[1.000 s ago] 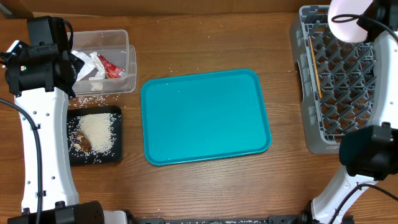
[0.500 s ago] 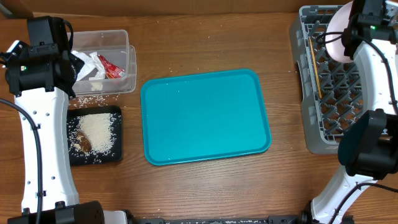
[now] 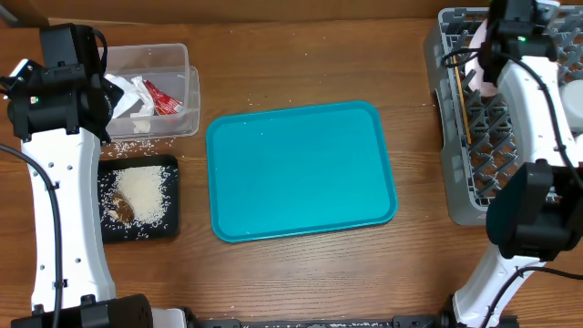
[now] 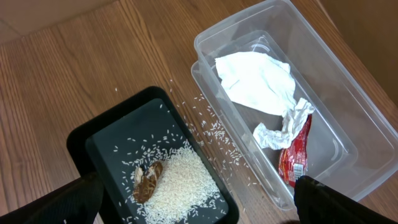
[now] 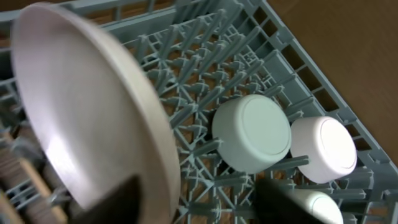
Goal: Sort waste into correct bins and load items into the dishwasher
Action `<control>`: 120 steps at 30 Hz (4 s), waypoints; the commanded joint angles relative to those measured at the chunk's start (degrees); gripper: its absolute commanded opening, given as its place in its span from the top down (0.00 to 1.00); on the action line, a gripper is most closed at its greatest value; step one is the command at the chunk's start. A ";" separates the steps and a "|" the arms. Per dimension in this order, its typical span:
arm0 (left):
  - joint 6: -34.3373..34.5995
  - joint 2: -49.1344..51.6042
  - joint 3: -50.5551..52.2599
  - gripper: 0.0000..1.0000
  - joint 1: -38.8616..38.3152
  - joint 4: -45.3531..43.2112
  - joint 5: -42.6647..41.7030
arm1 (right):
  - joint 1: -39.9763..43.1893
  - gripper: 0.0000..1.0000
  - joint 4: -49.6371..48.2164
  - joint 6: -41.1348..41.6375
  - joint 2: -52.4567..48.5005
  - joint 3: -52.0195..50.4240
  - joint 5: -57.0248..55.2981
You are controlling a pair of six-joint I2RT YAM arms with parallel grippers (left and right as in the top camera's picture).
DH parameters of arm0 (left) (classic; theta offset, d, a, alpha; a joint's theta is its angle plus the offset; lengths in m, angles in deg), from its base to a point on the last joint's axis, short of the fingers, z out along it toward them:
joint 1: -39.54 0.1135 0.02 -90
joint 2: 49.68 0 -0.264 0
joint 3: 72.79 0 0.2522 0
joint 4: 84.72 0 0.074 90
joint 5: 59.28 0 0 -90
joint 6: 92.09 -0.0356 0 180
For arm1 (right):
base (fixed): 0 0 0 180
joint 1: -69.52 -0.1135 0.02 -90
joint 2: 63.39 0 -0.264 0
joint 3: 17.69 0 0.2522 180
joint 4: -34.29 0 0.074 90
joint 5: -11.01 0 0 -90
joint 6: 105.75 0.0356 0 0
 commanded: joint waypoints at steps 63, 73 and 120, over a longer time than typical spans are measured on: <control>0.57 0.50 0.11 0.00 -0.13 -0.07 0.39 | -12.28 0.00 49.42 9.01 68.00 -0.11 49.46; 0.57 0.50 0.11 0.00 -0.13 -0.07 0.39 | -5.33 0.00 36.33 3.74 81.85 -19.32 50.77; 0.57 0.50 0.11 0.00 -0.13 -0.04 0.39 | -3.65 0.00 -42.75 -3.80 116.39 -106.27 41.07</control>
